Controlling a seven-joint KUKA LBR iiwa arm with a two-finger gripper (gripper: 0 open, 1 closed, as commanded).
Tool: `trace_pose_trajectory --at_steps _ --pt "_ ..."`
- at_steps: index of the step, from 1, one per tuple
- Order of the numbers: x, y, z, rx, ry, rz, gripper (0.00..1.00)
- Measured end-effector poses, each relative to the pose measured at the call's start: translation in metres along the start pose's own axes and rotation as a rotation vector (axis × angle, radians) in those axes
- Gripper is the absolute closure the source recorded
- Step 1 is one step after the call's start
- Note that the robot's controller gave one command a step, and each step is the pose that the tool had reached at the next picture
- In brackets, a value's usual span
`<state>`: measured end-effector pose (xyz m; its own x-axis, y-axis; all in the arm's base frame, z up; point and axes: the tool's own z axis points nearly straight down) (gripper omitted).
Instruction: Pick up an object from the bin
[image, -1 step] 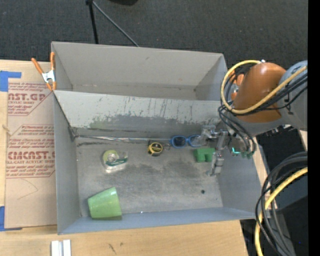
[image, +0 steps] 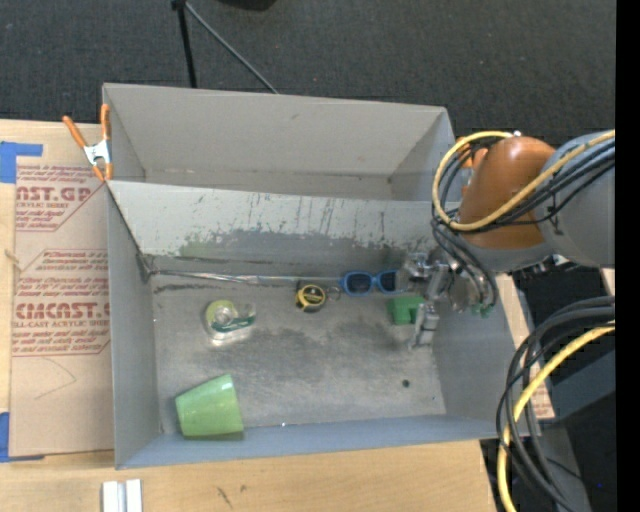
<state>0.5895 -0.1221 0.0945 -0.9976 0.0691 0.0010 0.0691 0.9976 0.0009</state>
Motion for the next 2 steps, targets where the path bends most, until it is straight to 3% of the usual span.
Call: trace_pose_trajectory --at_steps 1,2 --pt "-0.003 -0.003 0.026 0.000 -0.001 0.040 0.00" --pt "0.020 -0.022 -0.044 0.001 -0.008 0.223 0.00"
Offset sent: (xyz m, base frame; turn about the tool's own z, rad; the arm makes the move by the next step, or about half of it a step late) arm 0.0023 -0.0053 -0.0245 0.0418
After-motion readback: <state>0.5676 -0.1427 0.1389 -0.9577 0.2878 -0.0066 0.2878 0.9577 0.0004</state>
